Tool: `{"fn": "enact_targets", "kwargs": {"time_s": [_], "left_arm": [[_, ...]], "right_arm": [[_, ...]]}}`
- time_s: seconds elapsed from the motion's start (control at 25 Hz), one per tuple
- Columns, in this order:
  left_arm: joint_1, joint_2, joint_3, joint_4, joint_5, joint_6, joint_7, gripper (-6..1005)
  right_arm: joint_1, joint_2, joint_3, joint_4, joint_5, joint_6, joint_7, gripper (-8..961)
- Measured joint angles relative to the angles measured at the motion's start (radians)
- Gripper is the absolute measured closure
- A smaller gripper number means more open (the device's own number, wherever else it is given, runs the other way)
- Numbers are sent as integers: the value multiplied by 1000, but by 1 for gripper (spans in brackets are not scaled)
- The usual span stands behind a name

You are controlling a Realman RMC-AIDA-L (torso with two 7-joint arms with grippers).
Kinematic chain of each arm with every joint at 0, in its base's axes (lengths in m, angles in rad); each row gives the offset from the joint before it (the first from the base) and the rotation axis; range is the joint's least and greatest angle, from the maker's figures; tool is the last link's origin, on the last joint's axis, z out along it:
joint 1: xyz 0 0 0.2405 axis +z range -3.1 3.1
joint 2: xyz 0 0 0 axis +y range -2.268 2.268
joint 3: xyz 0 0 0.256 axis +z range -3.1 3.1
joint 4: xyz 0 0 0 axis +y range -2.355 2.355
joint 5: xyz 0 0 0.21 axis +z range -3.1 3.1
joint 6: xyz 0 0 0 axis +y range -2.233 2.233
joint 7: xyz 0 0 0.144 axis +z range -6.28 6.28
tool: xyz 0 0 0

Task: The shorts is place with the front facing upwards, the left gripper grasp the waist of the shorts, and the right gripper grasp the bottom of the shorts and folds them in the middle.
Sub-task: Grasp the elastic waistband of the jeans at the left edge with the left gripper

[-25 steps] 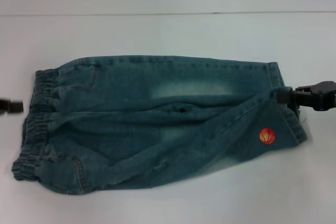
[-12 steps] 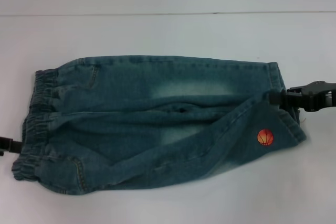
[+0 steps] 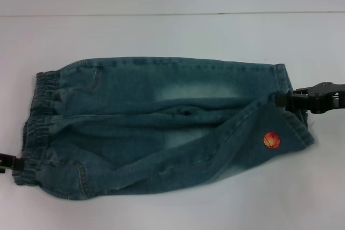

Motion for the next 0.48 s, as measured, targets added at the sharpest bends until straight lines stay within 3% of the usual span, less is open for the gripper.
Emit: {"fn": "enact_targets", "kwargs": {"time_s": [0.4,0.48], "left_arm": [[-6,-27,2,-6,3,-15,38,458],[-8,-27,2,-13,3,-14,41,546]], "right_arm": [[-1,6,-7,0,0,10,-3,909],[-1,8,-8,0,0,10,-4,909]]}}
